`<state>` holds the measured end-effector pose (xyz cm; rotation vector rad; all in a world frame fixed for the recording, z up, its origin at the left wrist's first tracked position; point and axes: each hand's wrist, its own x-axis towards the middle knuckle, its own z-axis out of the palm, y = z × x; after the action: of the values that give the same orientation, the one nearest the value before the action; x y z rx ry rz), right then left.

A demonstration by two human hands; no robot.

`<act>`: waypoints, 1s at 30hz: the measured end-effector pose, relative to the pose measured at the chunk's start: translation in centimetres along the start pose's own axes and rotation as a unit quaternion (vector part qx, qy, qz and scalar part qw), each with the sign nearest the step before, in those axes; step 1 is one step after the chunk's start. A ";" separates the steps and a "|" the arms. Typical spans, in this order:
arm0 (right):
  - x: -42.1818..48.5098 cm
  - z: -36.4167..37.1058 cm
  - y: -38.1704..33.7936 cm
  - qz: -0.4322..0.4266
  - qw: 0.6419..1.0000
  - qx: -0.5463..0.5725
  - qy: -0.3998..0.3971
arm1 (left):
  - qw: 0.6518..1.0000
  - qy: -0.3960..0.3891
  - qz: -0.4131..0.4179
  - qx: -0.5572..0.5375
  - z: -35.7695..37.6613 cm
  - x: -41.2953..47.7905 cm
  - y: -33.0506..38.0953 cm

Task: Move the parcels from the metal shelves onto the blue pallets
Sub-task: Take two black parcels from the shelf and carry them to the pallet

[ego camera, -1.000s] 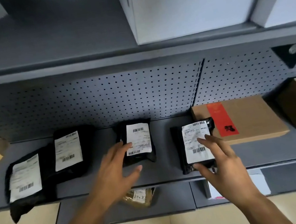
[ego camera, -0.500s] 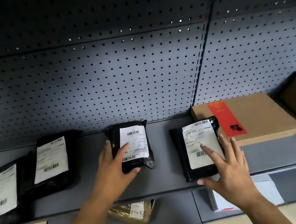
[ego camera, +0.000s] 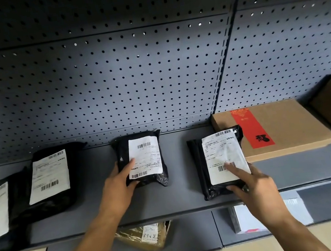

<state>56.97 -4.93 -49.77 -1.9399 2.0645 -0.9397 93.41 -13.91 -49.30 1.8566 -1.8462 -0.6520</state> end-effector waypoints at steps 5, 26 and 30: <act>0.3 -1.0 -0.7 -0.024 1.000 0.002 0.012 | 0.998 0.056 0.031 -0.013 0.0 -0.7 0.7; -1.6 -21.0 -13.7 0.018 0.999 0.033 0.035 | 0.988 0.032 0.114 -0.102 -13.7 -10.9 15.7; -4.1 -24.7 -15.9 0.053 0.996 0.048 0.043 | 0.989 0.001 0.086 -0.123 -16.2 -13.9 18.6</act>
<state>58.35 7.71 -23.00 -1.7537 2.1029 -1.0960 88.58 -0.59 -24.75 1.5234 -1.8086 -0.7762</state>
